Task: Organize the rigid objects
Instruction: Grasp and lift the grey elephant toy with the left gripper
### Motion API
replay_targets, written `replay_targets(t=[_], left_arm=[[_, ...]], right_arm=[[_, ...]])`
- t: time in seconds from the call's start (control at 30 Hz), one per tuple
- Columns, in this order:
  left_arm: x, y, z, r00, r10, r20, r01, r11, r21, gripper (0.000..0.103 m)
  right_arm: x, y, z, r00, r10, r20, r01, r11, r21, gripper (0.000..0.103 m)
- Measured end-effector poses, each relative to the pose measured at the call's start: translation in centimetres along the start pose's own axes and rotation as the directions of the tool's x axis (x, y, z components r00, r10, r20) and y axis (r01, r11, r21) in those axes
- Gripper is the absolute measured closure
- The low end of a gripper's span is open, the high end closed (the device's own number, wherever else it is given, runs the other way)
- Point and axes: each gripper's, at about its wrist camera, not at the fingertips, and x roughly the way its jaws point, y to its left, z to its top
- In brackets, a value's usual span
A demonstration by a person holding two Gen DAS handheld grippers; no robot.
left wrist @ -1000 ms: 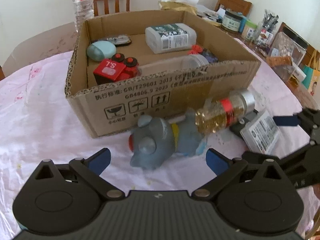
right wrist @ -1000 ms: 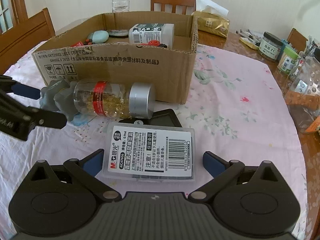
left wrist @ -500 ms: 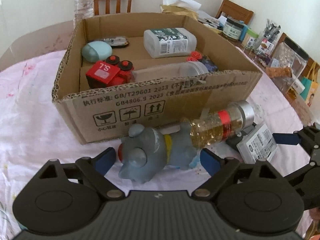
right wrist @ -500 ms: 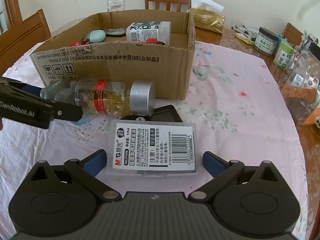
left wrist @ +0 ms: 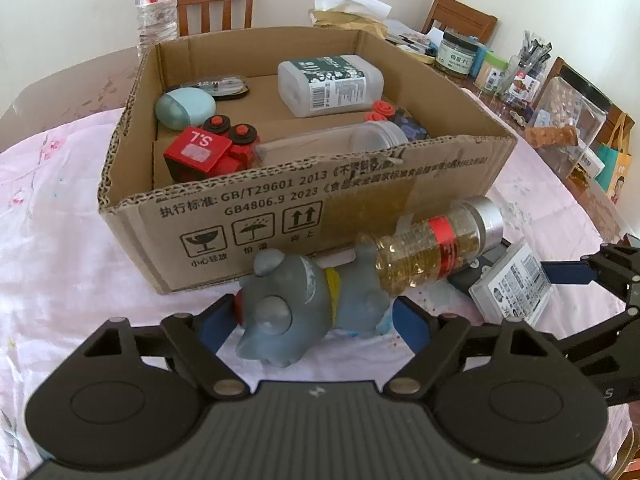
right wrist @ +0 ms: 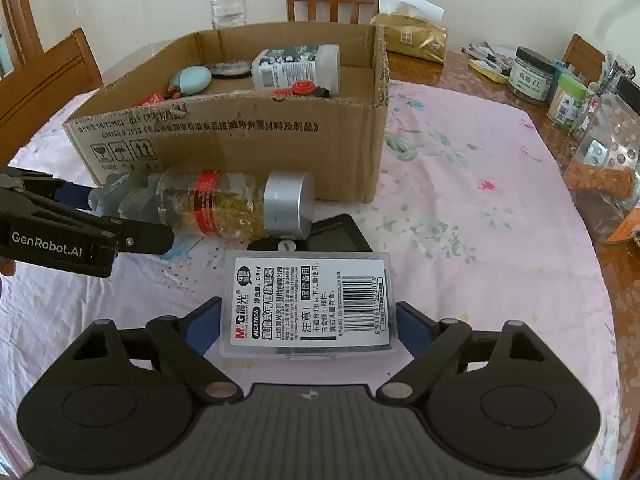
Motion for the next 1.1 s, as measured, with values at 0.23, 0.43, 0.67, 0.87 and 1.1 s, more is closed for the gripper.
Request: replay_targets(t=[0.23,0.43,0.67,0.87,1.1], left_arm=[[-0.5,0.3,-0.3,1.000,0.007,0.002,-0.007,1.000,-0.010,0.030],[-1.5,-0.2,-1.2,1.000,0.001,-0.026,0.000,0.999,0.040,0.030],[-2.8,-0.5,-2.9,0.998,0.010,-0.065,-0.004,0.996,0.087,0.028],[-2.4,-0.9,-3.0,0.998,0.050,-0.036,-0.048,0.998,0.043,0.023],[-2.1,-1.1,-2.8,0.997,0.076,-0.029,-0.076,0.997,-0.003,0.021]], right_arm=[[-1.1,1.1,-1.7,1.000,0.002,-0.028,-0.004,0.998,-0.060,0.011],[-2.3,1.5,-3.0,0.998,0.021,-0.054,-0.026,0.995,-0.097,0.011],[-2.8,1.4,-3.8,0.997,0.034,-0.065,-0.041,0.993,-0.108,0.007],[-2.3,1.7,-3.9,0.999,0.027,-0.045,-0.031,0.995,-0.100,0.000],[-2.1,1.9,-3.8,0.999,0.034,-0.025,-0.037,0.994,-0.104,0.000]])
